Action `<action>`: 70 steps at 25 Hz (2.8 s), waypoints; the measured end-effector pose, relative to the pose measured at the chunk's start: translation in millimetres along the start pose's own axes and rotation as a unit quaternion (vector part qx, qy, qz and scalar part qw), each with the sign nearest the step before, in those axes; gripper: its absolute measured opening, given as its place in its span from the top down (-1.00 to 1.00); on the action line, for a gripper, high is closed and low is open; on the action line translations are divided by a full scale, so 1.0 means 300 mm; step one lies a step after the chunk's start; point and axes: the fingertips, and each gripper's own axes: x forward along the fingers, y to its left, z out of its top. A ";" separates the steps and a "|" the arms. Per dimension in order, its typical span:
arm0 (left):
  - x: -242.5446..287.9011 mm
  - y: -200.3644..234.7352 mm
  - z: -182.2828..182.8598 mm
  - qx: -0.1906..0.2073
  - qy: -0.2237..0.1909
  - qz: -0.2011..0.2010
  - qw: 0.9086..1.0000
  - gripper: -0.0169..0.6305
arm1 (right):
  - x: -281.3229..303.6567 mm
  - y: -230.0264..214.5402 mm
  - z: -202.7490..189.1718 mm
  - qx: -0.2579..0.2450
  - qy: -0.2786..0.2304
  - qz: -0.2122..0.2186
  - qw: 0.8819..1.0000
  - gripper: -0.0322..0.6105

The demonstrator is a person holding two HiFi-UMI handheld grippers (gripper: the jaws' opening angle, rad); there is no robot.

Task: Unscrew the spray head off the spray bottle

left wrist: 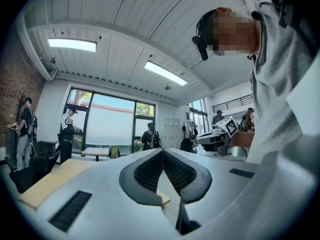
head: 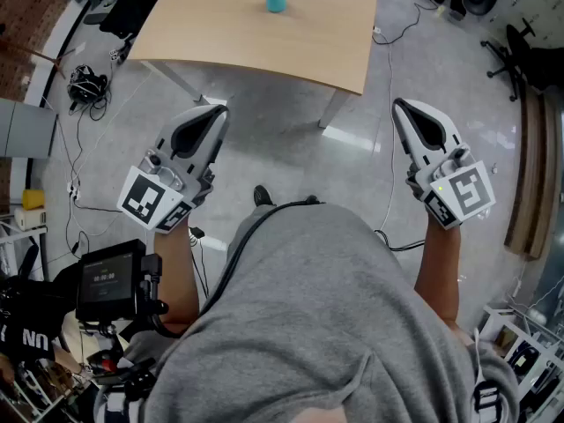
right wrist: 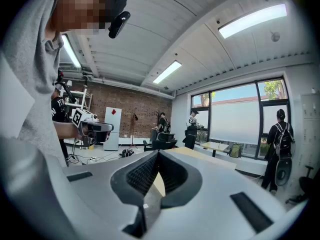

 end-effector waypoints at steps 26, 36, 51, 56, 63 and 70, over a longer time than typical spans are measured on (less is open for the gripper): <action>-0.001 0.206 -0.040 -0.017 0.008 -0.029 0.999 0.94 | 0.209 -0.001 0.012 0.030 0.003 -0.026 0.999 0.89; -0.025 0.589 -0.135 -0.035 0.023 -0.039 0.998 0.94 | 0.567 -0.017 0.021 0.063 -0.014 -0.065 0.996 0.89; 0.071 0.617 -0.166 -0.062 0.021 -0.031 0.997 0.94 | 0.635 -0.108 0.038 0.049 0.006 -0.047 0.998 0.89; 0.290 0.704 -0.160 -0.054 0.027 -0.027 0.998 0.94 | 0.721 -0.289 0.061 0.050 -0.003 -0.028 0.998 0.89; 0.717 0.840 -0.235 -0.044 0.038 -0.010 0.998 0.94 | 0.857 -0.678 -0.072 0.062 -0.015 -0.001 0.998 0.89; 0.933 0.961 -0.320 -0.056 0.062 0.015 0.996 0.94 | 0.939 -0.852 -0.070 0.064 -0.028 0.024 0.997 0.89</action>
